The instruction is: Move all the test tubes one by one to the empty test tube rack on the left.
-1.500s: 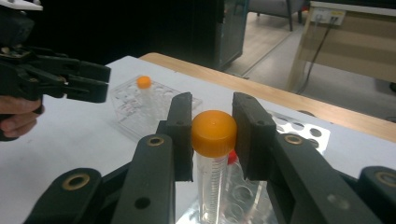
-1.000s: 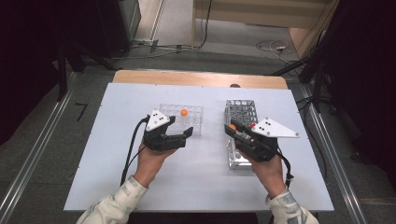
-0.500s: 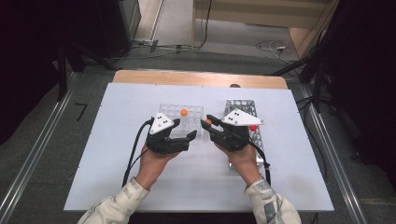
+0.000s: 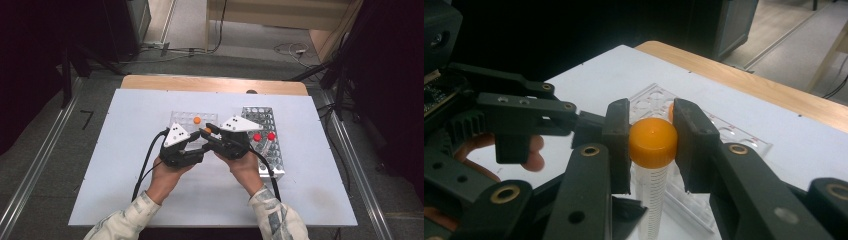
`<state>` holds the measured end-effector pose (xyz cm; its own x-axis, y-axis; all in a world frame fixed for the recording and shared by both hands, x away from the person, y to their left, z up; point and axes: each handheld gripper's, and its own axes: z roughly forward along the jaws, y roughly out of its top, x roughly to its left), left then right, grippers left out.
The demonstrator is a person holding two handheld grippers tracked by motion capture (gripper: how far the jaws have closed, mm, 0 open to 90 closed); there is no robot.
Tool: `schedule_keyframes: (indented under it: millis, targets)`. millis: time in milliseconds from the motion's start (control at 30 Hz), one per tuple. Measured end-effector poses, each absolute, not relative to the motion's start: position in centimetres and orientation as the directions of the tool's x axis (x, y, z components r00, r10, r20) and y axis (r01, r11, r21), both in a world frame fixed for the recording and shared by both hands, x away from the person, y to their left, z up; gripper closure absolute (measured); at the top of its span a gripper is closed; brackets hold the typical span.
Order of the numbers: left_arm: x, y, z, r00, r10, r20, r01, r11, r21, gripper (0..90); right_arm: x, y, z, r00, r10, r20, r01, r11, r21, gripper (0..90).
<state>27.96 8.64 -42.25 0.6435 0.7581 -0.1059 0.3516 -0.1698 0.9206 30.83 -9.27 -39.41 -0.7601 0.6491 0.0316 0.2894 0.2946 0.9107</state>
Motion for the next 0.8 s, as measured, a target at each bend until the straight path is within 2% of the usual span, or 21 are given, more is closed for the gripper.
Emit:
schedule_keyframes:
  millis: [500,733,800]
  targets:
    - [27.73,8.86,-42.30,0.612,0.788,-0.071,0.321,-0.165,0.933,72.2,30.34,-8.40,-39.18,-0.771,0.635,0.045,0.285,0.280,0.917,67.4]
    - [27.65,8.85,-42.27,0.615,0.786,-0.067,0.316,-0.167,0.934,73.9,30.28,-8.41,-39.09,-0.772,0.634,0.048,0.285,0.278,0.917,67.0]
    - [27.60,8.84,-42.24,0.616,0.785,-0.067,0.314,-0.167,0.935,74.1,30.29,-8.48,-39.06,-0.778,0.627,0.049,0.282,0.279,0.918,62.2]
